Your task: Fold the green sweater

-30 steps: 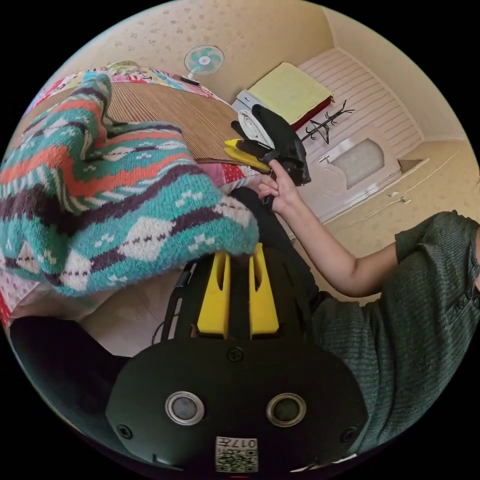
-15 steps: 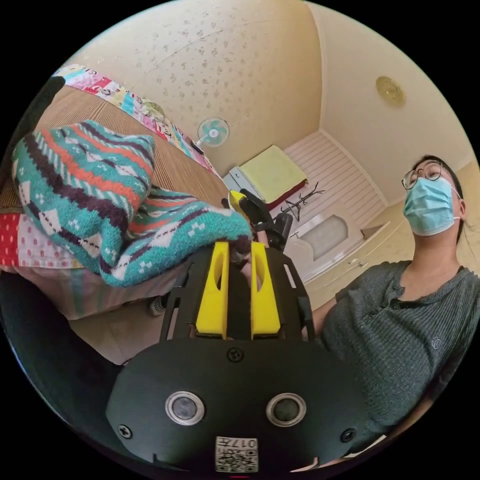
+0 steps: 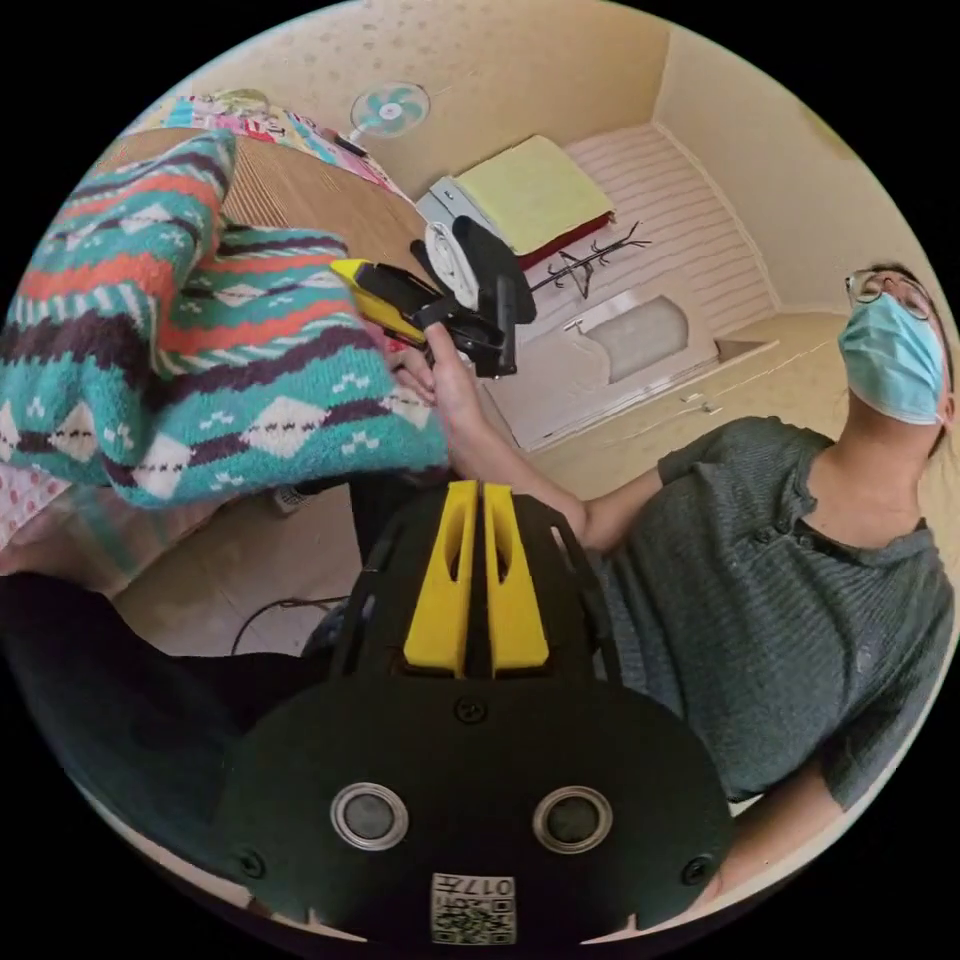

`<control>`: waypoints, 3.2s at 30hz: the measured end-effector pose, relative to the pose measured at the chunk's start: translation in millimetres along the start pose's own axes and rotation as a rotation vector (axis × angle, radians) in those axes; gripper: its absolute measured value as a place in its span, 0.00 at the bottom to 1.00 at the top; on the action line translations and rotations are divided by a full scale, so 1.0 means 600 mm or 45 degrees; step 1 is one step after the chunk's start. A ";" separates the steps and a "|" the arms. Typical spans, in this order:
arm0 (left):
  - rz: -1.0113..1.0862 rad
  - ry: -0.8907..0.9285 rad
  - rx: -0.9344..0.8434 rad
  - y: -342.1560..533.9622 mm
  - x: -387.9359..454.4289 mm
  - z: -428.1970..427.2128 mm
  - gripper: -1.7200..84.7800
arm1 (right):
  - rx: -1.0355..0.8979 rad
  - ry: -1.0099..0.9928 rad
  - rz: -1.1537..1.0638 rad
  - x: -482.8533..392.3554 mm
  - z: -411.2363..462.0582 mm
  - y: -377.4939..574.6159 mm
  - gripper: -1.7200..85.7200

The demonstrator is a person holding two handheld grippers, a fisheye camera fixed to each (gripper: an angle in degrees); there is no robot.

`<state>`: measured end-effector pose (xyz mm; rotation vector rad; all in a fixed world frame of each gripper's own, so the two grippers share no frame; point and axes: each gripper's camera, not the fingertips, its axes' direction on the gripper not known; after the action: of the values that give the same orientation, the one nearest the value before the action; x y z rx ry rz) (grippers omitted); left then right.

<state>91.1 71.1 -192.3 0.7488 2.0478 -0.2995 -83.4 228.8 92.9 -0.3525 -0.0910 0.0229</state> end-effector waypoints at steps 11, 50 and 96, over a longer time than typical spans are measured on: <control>-0.234 -0.195 0.772 -0.078 -0.032 -0.153 0.16 | -0.236 -0.453 -0.498 -0.093 0.082 0.066 0.06; -0.197 -0.643 0.372 -0.239 -0.098 -0.065 0.10 | -0.625 -0.895 -0.626 0.155 0.215 0.050 0.03; 1.434 0.253 0.594 0.022 0.369 -0.142 0.08 | 0.095 0.001 -0.542 -0.303 0.267 -0.124 0.10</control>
<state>-48.3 209.3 -326.3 2.1225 1.4189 -0.0336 -278.8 206.9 253.0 -0.2528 -0.1623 -0.3936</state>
